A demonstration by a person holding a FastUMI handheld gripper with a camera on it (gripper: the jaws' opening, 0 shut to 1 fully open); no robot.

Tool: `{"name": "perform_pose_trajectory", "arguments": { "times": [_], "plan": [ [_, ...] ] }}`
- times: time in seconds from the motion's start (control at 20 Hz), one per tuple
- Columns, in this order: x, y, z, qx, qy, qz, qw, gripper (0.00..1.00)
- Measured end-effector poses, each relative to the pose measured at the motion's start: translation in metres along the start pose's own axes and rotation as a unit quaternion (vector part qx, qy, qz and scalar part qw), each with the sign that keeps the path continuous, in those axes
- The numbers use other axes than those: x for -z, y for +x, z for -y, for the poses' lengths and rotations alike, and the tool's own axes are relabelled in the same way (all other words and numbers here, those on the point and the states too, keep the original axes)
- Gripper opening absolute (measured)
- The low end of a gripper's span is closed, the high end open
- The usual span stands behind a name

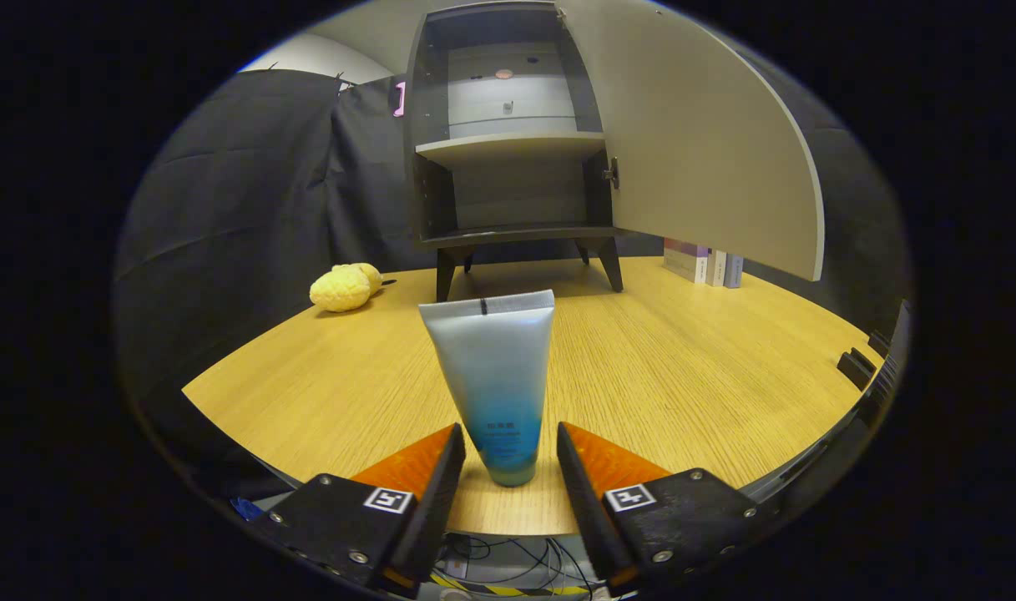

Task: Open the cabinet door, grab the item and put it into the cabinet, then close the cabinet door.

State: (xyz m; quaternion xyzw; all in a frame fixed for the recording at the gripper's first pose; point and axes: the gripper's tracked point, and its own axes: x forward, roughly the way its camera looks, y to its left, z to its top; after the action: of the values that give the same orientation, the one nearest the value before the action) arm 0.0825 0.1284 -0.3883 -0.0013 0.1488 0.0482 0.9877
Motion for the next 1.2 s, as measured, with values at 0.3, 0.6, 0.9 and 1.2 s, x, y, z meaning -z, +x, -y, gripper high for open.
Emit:
{"name": "perform_pose_trajectory", "arguments": {
  "times": [0.3, 0.6, 0.9, 1.2],
  "plan": [
    [-0.016, -0.002, 0.010, 0.023, 0.019, -0.013, 0.999, 0.47],
    [-0.080, -0.007, 0.008, 0.016, -0.020, 0.008, 1.000, 0.47],
    [-0.142, -0.015, -0.007, 0.008, -0.030, 0.014, 0.999, 0.47],
    [-0.210, -0.019, -0.035, 0.000, -0.037, -0.004, 0.999, 0.47]
  ]
}}
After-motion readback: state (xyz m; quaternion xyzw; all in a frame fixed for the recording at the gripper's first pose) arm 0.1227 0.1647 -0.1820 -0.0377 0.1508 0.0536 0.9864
